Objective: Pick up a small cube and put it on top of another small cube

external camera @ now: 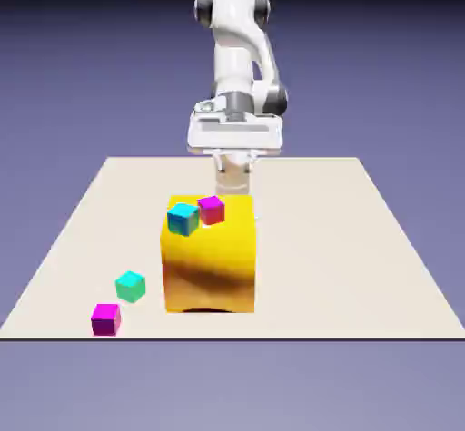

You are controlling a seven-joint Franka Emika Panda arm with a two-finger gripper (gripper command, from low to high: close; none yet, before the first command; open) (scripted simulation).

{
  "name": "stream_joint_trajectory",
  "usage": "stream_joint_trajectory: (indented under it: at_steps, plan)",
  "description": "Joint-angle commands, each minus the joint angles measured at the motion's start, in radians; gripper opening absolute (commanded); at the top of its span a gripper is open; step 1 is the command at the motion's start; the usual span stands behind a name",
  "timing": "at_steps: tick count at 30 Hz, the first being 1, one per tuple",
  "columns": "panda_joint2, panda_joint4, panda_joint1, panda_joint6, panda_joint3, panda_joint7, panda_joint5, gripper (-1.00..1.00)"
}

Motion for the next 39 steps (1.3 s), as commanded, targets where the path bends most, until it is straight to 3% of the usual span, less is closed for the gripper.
stream_joint_trajectory:
  at_steps: [1, 39]
  plan:
    - [0.023, 0.012, -0.027, -0.001, 0.016, -0.003, 0.044, 0.00]
    - [0.908, 0.463, -1.060, -0.055, 0.623, -0.113, 1.696, 0.00]
